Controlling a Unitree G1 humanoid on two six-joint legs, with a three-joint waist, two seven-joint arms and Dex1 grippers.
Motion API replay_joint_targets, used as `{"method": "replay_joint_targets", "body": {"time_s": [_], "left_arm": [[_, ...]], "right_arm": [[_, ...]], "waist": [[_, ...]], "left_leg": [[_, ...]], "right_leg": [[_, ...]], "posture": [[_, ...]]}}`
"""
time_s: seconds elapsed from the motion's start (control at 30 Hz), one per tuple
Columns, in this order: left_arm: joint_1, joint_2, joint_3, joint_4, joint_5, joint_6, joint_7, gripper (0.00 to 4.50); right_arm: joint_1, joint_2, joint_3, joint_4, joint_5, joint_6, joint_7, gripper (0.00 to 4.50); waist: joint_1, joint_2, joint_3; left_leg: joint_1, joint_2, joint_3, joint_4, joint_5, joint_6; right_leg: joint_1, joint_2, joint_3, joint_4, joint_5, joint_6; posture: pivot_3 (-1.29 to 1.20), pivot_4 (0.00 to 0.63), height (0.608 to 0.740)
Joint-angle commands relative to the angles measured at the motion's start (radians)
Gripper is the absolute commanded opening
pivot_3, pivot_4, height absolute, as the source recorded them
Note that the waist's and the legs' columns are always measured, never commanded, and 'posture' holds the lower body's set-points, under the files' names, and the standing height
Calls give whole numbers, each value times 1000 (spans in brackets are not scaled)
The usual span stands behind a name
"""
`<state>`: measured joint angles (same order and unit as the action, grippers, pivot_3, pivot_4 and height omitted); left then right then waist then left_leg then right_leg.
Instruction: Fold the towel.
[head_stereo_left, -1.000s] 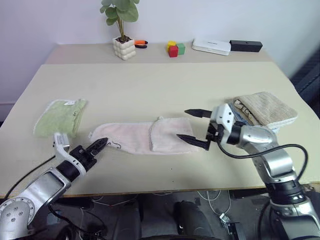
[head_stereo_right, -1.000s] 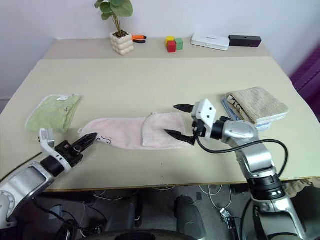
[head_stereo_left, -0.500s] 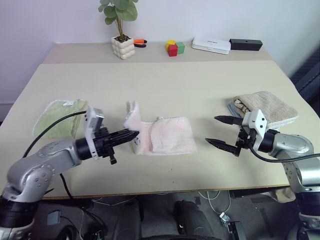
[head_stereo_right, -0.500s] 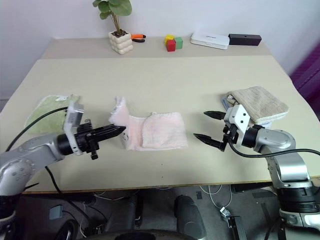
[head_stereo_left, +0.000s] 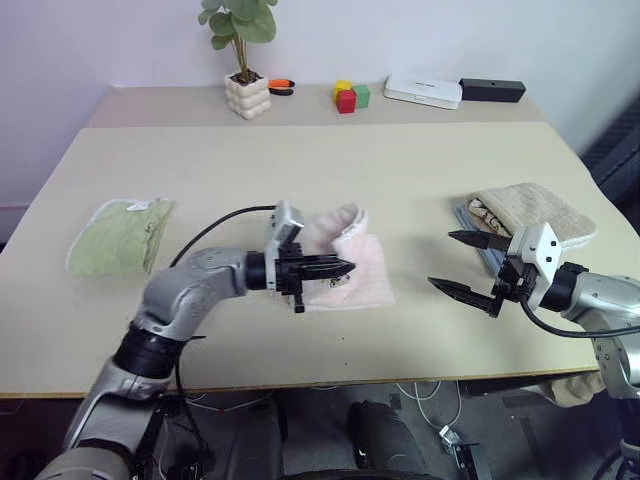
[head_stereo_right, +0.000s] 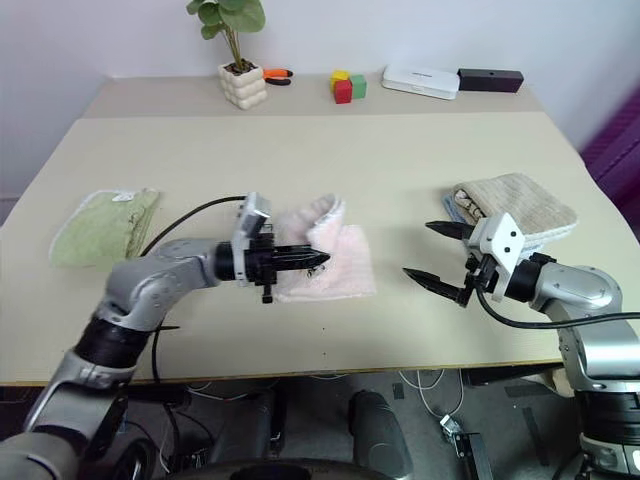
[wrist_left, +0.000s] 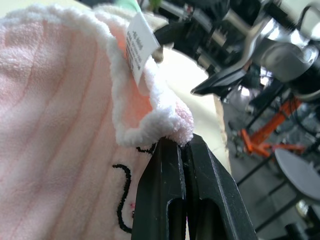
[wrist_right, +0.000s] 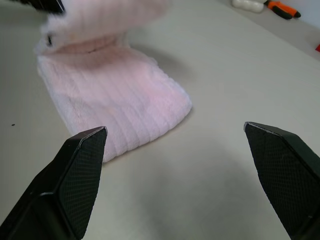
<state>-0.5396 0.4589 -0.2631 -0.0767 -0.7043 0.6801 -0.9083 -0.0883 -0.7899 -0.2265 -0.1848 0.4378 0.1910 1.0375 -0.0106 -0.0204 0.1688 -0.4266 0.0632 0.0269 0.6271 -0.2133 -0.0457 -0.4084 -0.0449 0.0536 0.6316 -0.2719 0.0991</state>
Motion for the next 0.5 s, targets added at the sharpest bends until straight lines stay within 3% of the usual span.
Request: {"method": "replay_joint_targets", "body": {"time_s": [0.03, 0.5], "left_arm": [[-22, -28, -8, 14, 35, -9, -30, 33], [-92, -158, -55, 155, 180, -43, -92, 33]], "right_arm": [[10, 3, -34, -50, 17, -3, -22, 4500], [44, 6, -47, -72, 12, -10, -70, 4500]], "waist": [[-1, 0, 0], [1, 0, 0]], "left_leg": [[0, 0, 0, 0, 0, 0], [0, 0, -1, 2, 0, 0]], "right_leg": [[0, 0, 0, 0, 0, 0], [1, 0, 0, 0, 0, 2]], "posture": [[0, 150, 740], [0, 150, 740]]}}
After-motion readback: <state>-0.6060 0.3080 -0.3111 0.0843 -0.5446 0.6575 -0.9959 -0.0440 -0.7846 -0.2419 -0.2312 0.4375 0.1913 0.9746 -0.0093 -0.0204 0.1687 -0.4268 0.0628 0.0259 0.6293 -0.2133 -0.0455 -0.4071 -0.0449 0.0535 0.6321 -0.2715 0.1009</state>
